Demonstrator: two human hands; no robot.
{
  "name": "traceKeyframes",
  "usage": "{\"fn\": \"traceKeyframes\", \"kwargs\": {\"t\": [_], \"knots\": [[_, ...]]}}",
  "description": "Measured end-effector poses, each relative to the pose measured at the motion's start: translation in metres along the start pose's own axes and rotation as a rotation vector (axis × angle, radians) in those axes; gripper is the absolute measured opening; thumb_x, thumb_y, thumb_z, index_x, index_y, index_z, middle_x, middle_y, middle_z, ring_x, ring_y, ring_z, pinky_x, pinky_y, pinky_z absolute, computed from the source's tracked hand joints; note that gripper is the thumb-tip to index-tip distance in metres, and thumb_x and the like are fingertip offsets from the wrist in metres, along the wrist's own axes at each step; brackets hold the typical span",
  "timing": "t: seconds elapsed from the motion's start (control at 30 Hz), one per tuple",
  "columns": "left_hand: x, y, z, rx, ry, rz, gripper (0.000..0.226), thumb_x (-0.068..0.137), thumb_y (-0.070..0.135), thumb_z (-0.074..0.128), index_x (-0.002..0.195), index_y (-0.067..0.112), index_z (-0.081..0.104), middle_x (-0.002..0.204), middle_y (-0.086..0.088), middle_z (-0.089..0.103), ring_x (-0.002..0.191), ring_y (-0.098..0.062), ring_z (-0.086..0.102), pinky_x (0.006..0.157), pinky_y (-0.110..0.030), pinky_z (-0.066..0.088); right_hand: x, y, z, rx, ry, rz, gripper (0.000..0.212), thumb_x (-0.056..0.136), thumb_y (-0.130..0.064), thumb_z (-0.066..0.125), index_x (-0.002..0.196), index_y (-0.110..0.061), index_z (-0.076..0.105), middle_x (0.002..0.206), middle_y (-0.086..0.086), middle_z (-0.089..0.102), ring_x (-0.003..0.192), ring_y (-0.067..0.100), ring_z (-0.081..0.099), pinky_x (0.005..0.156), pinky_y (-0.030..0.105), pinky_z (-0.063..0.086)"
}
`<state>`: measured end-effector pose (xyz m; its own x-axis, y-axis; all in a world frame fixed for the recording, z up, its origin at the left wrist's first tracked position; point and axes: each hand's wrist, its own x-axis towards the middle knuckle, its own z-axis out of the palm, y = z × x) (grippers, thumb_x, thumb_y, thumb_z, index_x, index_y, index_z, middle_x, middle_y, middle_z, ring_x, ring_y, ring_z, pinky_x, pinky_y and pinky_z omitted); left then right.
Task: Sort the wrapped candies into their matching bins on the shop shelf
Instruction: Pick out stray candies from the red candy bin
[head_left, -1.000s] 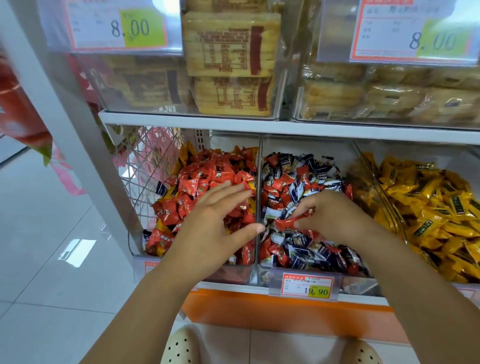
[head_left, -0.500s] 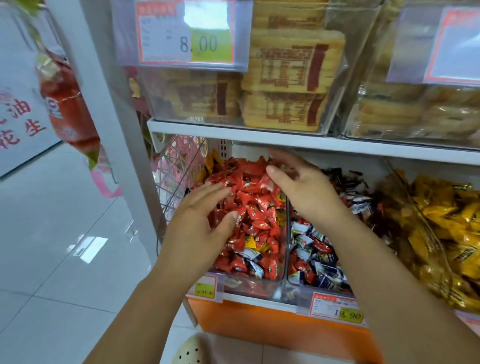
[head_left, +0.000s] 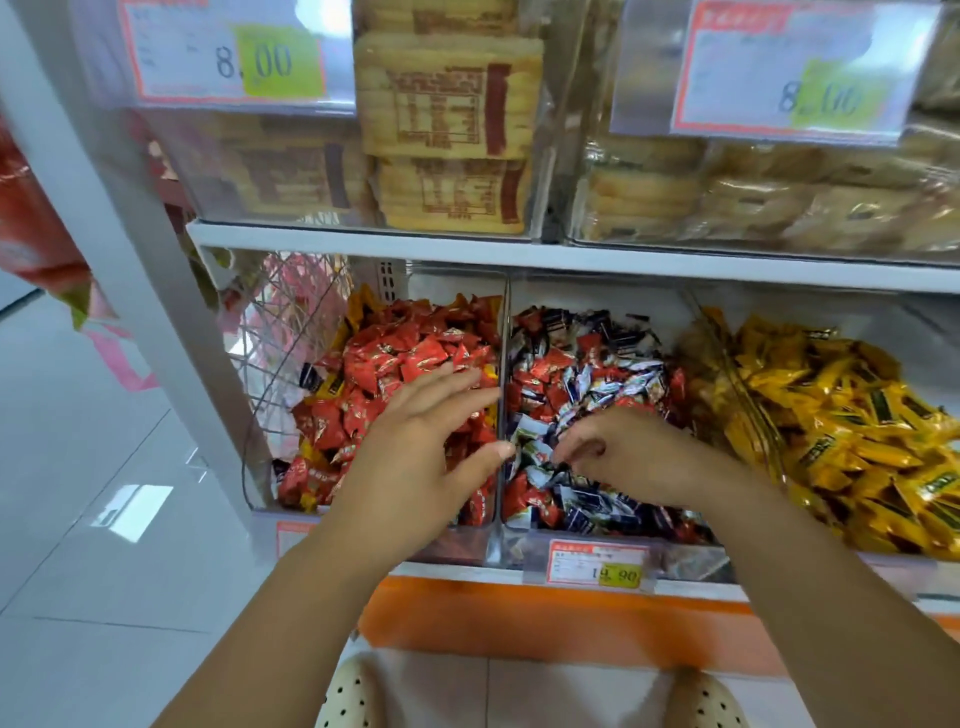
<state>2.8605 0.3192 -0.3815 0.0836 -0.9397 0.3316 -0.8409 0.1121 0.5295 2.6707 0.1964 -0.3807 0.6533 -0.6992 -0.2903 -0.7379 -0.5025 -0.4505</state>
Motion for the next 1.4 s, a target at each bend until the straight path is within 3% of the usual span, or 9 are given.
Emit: {"fn": "traceKeyframes", "kwargs": {"t": [0.3, 0.5, 0.63, 0.77, 0.87, 1.0, 1.13, 1.27, 1.4], "knots": [[0.003, -0.004, 0.006, 0.004, -0.042, -0.005, 0.058, 0.081, 0.061, 0.051, 0.136, 0.046, 0.043, 0.145, 0.029, 0.031, 0.139, 0.011, 0.009, 0.099, 0.002, -0.004, 0.020, 0.007, 0.028, -0.283, 0.243, -0.009, 0.041, 0.087, -0.007, 0.065, 0.127, -0.017, 0.061, 0.113, 0.006, 0.050, 0.114, 0.025, 0.047, 0.090, 0.030, 0.043], [0.003, -0.005, 0.006, -0.004, -0.042, -0.005, 0.054, 0.083, 0.055, 0.059, 0.134, 0.047, 0.045, 0.146, 0.028, 0.032, 0.137, 0.013, 0.009, 0.097, 0.004, -0.006, 0.017, 0.012, 0.031, -0.322, 0.273, -0.043, 0.023, 0.087, -0.003, 0.064, 0.105, -0.015, 0.071, 0.095, 0.000, 0.042, 0.105, 0.020, 0.046, 0.074, 0.024, 0.036], [0.001, -0.006, 0.006, -0.005, -0.038, 0.000, 0.054, 0.083, 0.054, 0.059, 0.135, 0.046, 0.045, 0.146, 0.026, 0.033, 0.136, 0.013, 0.009, 0.096, 0.006, -0.006, 0.001, 0.006, 0.012, -0.116, 0.272, -0.055, 0.014, 0.088, -0.015, 0.065, 0.080, -0.023, 0.073, 0.090, -0.011, 0.057, 0.082, 0.003, 0.056, 0.068, 0.014, 0.039], [0.002, -0.005, 0.007, 0.001, -0.030, 0.013, 0.055, 0.082, 0.056, 0.058, 0.135, 0.044, 0.046, 0.147, 0.023, 0.034, 0.136, 0.013, 0.010, 0.097, 0.006, -0.007, -0.023, -0.011, -0.002, 0.135, 0.171, -0.099, 0.003, 0.087, -0.027, 0.068, 0.086, -0.029, 0.070, 0.082, -0.017, 0.064, 0.078, -0.001, 0.059, 0.067, 0.014, 0.044], [0.002, -0.006, 0.007, 0.013, -0.025, 0.013, 0.054, 0.083, 0.053, 0.060, 0.135, 0.043, 0.046, 0.147, 0.023, 0.034, 0.137, 0.011, 0.010, 0.097, 0.005, -0.006, -0.017, -0.019, 0.014, -0.011, 0.010, -0.126, 0.020, 0.092, -0.028, 0.061, 0.111, -0.032, 0.063, 0.104, -0.013, 0.062, 0.090, 0.006, 0.057, 0.074, 0.022, 0.044], [0.001, -0.007, 0.008, 0.007, -0.021, 0.005, 0.054, 0.084, 0.051, 0.061, 0.135, 0.043, 0.047, 0.146, 0.023, 0.035, 0.139, 0.009, 0.012, 0.098, 0.005, -0.005, -0.001, -0.022, 0.029, -0.187, -0.005, -0.157, 0.044, 0.092, -0.028, 0.059, 0.135, -0.030, 0.052, 0.126, -0.002, 0.055, 0.109, 0.017, 0.053, 0.078, 0.023, 0.036], [0.001, -0.008, 0.008, -0.002, -0.019, 0.005, 0.054, 0.083, 0.055, 0.058, 0.134, 0.044, 0.046, 0.146, 0.024, 0.035, 0.139, 0.009, 0.012, 0.100, 0.003, -0.004, 0.007, -0.018, 0.031, -0.117, 0.029, -0.195, 0.028, 0.091, -0.019, 0.062, 0.118, -0.023, 0.067, 0.096, -0.010, 0.054, 0.088, 0.009, 0.051, 0.061, 0.012, 0.032], [0.001, -0.014, 0.004, -0.019, 0.022, -0.005, 0.052, 0.086, 0.060, 0.045, 0.136, 0.044, 0.045, 0.145, 0.023, 0.037, 0.139, 0.009, 0.012, 0.103, 0.001, -0.002, 0.013, -0.012, 0.030, 0.022, 0.058, -0.194, 0.013, 0.090, -0.017, 0.064, 0.095, -0.023, 0.075, 0.094, -0.010, 0.070, 0.082, 0.000, 0.058, 0.067, 0.006, 0.037], [0.004, -0.031, -0.002, 0.101, 0.045, -0.007, 0.054, 0.094, 0.061, 0.031, 0.142, 0.038, 0.040, 0.151, 0.020, 0.027, 0.145, 0.000, 0.006, 0.115, -0.022, 0.001, 0.004, -0.014, 0.009, 0.115, 0.075, -0.121, 0.012, 0.091, -0.020, 0.064, 0.091, -0.028, 0.073, 0.092, -0.014, 0.067, 0.073, -0.007, 0.059, 0.060, 0.006, 0.041]]}}
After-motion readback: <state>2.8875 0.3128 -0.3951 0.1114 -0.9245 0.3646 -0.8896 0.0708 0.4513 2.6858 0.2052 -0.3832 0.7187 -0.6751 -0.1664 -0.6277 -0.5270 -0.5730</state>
